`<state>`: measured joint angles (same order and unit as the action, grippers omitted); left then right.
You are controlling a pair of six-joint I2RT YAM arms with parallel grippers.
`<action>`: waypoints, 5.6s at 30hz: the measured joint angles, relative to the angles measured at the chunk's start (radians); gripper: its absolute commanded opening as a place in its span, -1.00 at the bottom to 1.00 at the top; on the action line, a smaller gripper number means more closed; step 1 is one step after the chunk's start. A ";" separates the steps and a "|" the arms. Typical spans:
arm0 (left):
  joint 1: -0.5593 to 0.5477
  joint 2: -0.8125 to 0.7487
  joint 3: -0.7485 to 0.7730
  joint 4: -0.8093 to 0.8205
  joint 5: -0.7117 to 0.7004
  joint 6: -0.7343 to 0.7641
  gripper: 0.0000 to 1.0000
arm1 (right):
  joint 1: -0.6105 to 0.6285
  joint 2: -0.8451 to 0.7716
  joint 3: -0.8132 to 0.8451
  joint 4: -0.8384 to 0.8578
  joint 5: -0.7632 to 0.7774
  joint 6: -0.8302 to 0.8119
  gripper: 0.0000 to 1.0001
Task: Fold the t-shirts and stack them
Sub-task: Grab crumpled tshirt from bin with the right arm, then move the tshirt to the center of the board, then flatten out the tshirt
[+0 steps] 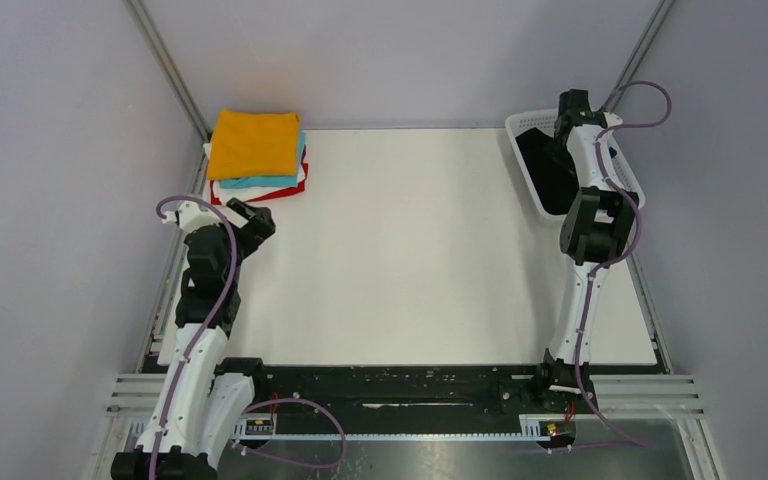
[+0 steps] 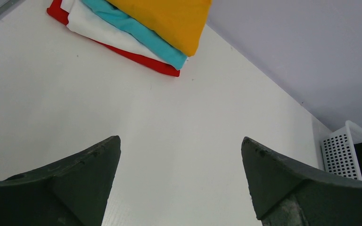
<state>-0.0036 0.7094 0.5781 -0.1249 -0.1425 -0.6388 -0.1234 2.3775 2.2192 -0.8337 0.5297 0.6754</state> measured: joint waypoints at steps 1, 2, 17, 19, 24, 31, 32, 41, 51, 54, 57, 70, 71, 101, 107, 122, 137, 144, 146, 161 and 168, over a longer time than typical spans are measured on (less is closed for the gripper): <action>0.000 0.001 0.000 0.000 -0.002 -0.002 0.98 | -0.003 0.004 0.021 -0.014 -0.003 -0.015 0.97; 0.000 0.003 0.000 0.000 -0.002 -0.003 0.98 | -0.008 0.010 0.044 -0.027 -0.013 -0.026 0.97; 0.000 0.019 0.000 -0.003 -0.016 -0.014 0.98 | -0.062 0.156 0.127 -0.097 -0.192 -0.088 -0.25; 0.000 0.018 0.000 -0.006 -0.019 -0.014 0.98 | -0.061 0.158 0.127 -0.095 -0.208 -0.107 -0.72; 0.000 0.010 0.000 -0.008 -0.023 -0.014 0.98 | -0.060 0.159 0.129 -0.094 -0.228 -0.166 -1.00; 0.000 -0.024 0.000 -0.021 -0.024 -0.014 0.98 | -0.060 0.100 0.079 -0.031 -0.283 -0.259 -1.00; 0.000 -0.029 0.000 -0.022 -0.023 -0.014 0.98 | -0.060 0.077 0.060 -0.013 -0.296 -0.270 -1.00; 0.000 -0.062 0.000 -0.036 0.012 -0.014 0.98 | -0.058 -0.356 -0.102 0.193 -0.512 -0.325 -1.00; 0.000 -0.113 0.000 -0.048 0.087 -0.025 0.98 | 0.096 -0.720 -0.039 0.274 -0.809 -0.345 -1.00; 0.000 -0.138 0.000 -0.074 0.098 -0.031 0.98 | 0.232 -0.722 0.036 0.249 -0.860 -0.372 -1.00; 0.000 -0.174 0.000 -0.108 0.103 -0.044 0.98 | 0.363 -0.722 0.084 0.218 -0.930 -0.392 -1.00; 0.000 -0.176 0.000 -0.207 0.106 -0.106 0.98 | 0.491 -0.872 -0.813 0.397 -0.667 -0.442 0.99; 0.000 -0.154 0.000 -0.211 0.107 -0.110 0.98 | 0.489 -0.871 -0.872 0.394 -0.605 -0.442 0.99; -0.157 0.845 0.266 -0.127 0.185 -0.140 0.91 | 0.646 -1.116 -1.462 0.540 -0.515 -0.096 0.99; -0.193 0.968 0.380 -0.177 0.101 -0.167 0.83 | 0.664 -1.142 -1.513 0.540 -0.484 -0.069 0.99; -0.291 1.170 0.588 -0.201 0.028 -0.163 -1.00 | 0.669 -1.164 -1.544 0.568 -0.471 -0.064 0.97; -0.305 0.831 0.299 -0.165 -0.104 -0.146 -1.00 | 0.809 -0.859 -1.388 0.638 -0.493 -0.049 0.62; -0.306 0.748 0.250 -0.174 -0.135 -0.148 -1.00 | 0.811 -0.784 -1.365 0.598 -0.410 -0.045 -0.88; -0.306 0.717 0.249 -0.182 -0.148 -0.148 -1.00 | 0.813 -0.805 -1.366 0.573 -0.362 -0.045 -1.00; -0.306 0.032 0.306 -0.239 -0.215 -0.115 -1.00 | 0.814 -1.438 -1.216 0.434 -0.014 -0.277 -1.00; -0.306 -0.251 0.423 -0.242 -0.219 -0.070 -1.00 | 0.814 -1.650 -1.013 0.399 -0.020 -0.407 -1.00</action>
<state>-0.3099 0.4587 1.0008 -0.3668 -0.3614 -0.7090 0.6910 0.7277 1.2064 -0.4347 0.5098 0.2684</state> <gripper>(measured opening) 0.028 0.047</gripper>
